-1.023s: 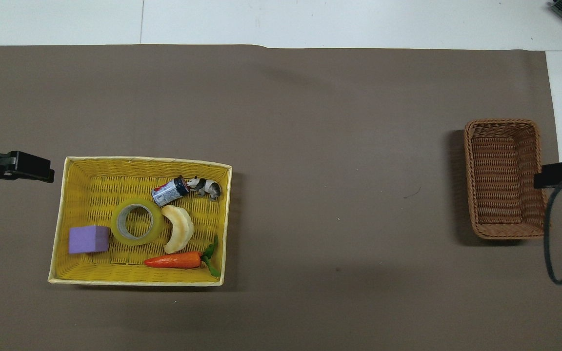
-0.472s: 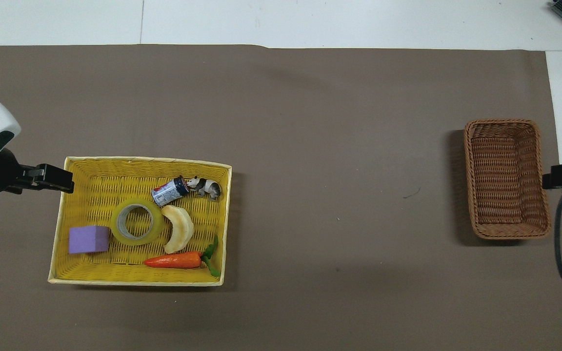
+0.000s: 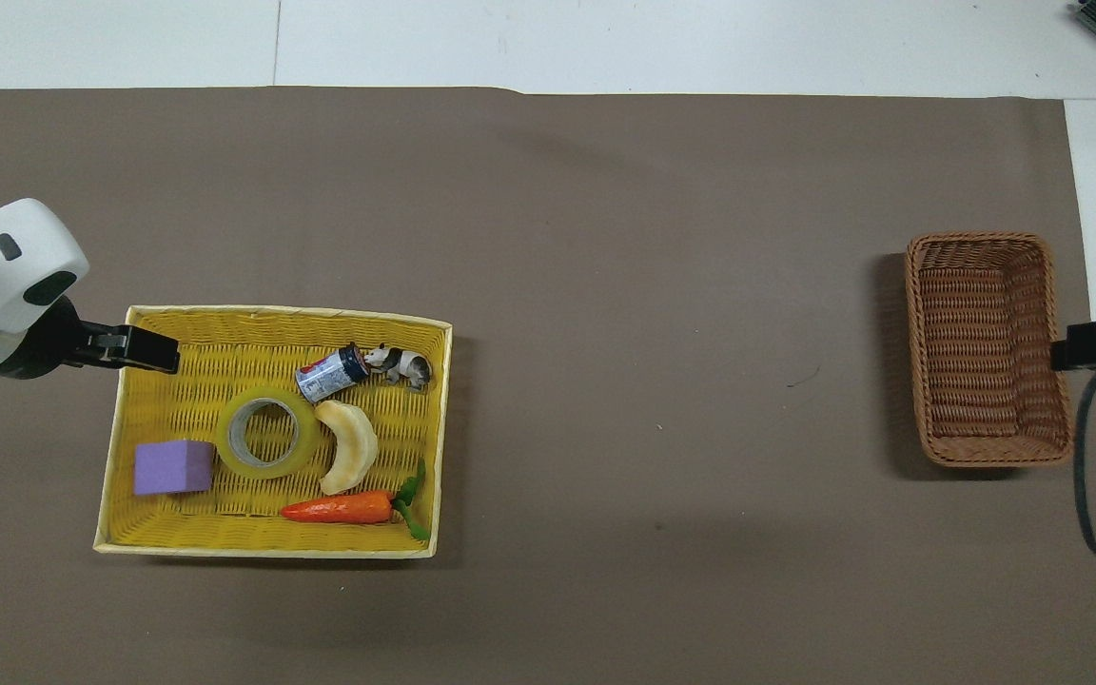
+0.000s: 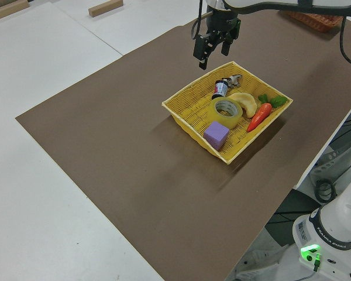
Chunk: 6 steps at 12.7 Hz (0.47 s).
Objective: Move tape to another basket
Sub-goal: 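Move the left gripper over the yellow basket toward the tape roll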
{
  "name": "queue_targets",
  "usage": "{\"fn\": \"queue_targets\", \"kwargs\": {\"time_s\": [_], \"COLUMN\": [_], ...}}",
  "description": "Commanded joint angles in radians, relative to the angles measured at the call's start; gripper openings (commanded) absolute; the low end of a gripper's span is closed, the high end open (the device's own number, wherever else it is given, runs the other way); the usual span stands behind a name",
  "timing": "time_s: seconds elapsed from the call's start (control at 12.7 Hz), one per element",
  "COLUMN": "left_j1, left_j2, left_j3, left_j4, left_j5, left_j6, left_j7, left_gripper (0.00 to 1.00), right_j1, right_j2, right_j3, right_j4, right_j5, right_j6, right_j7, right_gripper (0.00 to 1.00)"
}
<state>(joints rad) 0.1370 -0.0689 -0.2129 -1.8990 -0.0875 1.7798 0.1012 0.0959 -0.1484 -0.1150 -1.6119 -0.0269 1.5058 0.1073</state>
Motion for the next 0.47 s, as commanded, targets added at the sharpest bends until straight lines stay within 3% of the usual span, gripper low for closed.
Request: {"fn": "queue_targets", "kwargs": {"time_s": [0.0, 0.39], "left_j1": [-0.014, 0.009], "left_j2": [-0.029, -0.006], "left_j3": [0.012, 0.018], "left_j4": [-0.081, -0.129], "left_j5": [-0.057, -0.058], "left_j6": [0.079, 0.153], "left_j7": [0.067, 0.276], "left_gripper": [1.0, 1.0], "right_j1": [-0.005, -0.013], "right_j2": [-0.016, -0.016], "right_j3": [0.006, 0.005], "right_j4": [-0.011, -0.011], "right_j5": [0.01, 0.01], "right_j6": [-0.002, -0.012], "right_j7": [-0.023, -0.023], "right_gripper": [1.0, 1.0]}}
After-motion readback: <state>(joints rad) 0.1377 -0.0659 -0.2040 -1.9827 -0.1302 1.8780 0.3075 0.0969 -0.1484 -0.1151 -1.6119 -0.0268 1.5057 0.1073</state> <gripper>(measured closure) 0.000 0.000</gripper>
